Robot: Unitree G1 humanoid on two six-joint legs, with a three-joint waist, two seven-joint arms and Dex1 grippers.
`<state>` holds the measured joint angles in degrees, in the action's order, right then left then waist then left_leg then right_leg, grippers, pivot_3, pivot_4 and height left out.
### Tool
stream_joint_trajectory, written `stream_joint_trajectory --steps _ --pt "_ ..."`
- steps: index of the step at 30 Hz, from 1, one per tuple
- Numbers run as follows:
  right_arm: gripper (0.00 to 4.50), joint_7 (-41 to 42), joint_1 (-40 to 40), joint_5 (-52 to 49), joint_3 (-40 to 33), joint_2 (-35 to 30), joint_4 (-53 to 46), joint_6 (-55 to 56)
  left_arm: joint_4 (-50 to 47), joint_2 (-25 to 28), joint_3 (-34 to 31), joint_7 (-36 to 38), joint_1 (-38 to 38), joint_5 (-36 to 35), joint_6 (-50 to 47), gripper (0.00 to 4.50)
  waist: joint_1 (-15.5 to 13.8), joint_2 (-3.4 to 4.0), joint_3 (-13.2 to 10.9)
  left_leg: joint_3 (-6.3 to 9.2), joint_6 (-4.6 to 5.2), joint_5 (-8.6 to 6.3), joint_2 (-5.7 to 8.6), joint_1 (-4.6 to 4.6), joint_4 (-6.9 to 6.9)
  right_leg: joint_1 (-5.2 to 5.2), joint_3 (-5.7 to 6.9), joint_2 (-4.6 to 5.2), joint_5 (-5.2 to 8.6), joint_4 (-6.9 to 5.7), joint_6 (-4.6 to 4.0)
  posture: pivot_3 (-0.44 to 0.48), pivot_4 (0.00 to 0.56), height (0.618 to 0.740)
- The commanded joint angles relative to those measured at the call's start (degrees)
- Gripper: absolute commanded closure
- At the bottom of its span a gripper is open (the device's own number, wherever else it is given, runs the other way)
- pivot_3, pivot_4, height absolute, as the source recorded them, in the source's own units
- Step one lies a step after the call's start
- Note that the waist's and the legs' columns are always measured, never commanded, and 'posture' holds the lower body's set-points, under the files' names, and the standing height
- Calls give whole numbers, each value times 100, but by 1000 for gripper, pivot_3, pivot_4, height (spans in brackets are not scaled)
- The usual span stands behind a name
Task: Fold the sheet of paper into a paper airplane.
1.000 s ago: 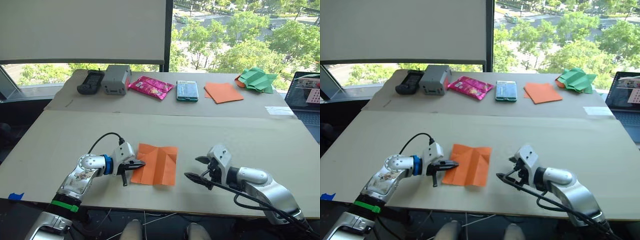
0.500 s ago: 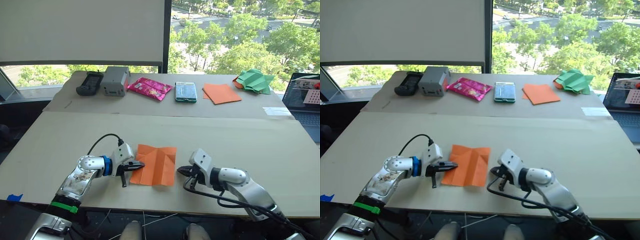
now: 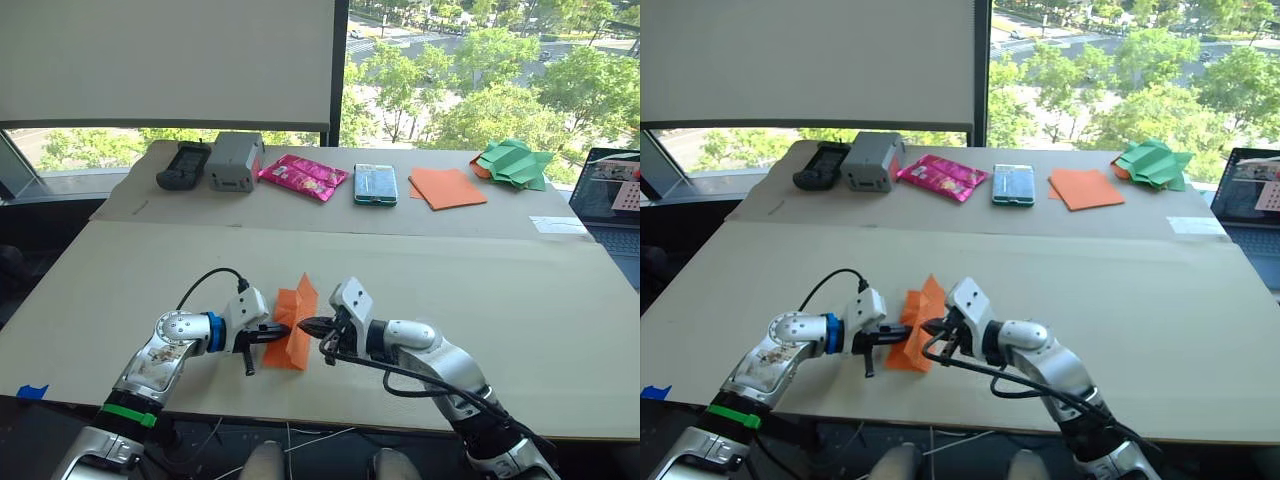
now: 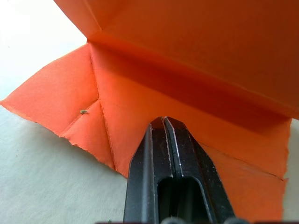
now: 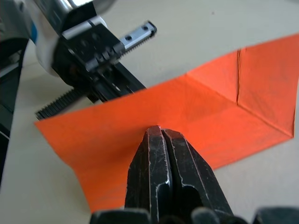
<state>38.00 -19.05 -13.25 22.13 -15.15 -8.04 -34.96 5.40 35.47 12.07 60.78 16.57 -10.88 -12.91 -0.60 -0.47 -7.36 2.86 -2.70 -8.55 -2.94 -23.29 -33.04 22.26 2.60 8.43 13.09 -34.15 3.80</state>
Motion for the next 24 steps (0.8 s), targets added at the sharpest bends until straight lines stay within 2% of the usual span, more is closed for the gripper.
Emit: stream_joint_trajectory --steps 1,10,13,16,19,24 --pt "4450 -34 -179 140 105 176 266 182 -213 220 -178 11 -139 -29 -246 4500 20 1 0 0 0 0 0 0 1 1 0 0 0 -1 0 0 150 702" --pt "4450 61 -154 457 326 180 588 214 -1278 733 -1502 -72 -339 -1056 -1203 4500 125 -1 -4 6 0 0 -4 4 13 5 0 -5 3 -8 -6 0 150 702" --pt "4450 56 -196 482 302 213 684 211 -1680 635 -1798 -86 -200 -1647 -1624 4500 124 -3 -5 6 -1 -1 -4 1 12 6 0 -5 3 -7 -6 0 150 702" --pt "4450 71 -238 515 290 231 750 209 -1825 482 -1520 -62 -252 -1768 -1790 4500 124 0 -3 7 -1 -1 -3 3 12 2 0 -5 3 -7 -6 0 150 702" --pt "4450 83 -283 535 294 237 775 215 -1439 286 -1063 -99 -378 -1389 -1534 4500 126 1 -3 5 0 0 -2 5 12 1 -2 -5 3 -7 -6 0 150 702" --pt "4450 85 -362 549 269 206 756 197 -726 171 -723 -168 -422 -892 -1047 4500 127 -1 -3 8 11 7 -3 4 12 5 -2 -10 3 -10 -6 0 150 702"
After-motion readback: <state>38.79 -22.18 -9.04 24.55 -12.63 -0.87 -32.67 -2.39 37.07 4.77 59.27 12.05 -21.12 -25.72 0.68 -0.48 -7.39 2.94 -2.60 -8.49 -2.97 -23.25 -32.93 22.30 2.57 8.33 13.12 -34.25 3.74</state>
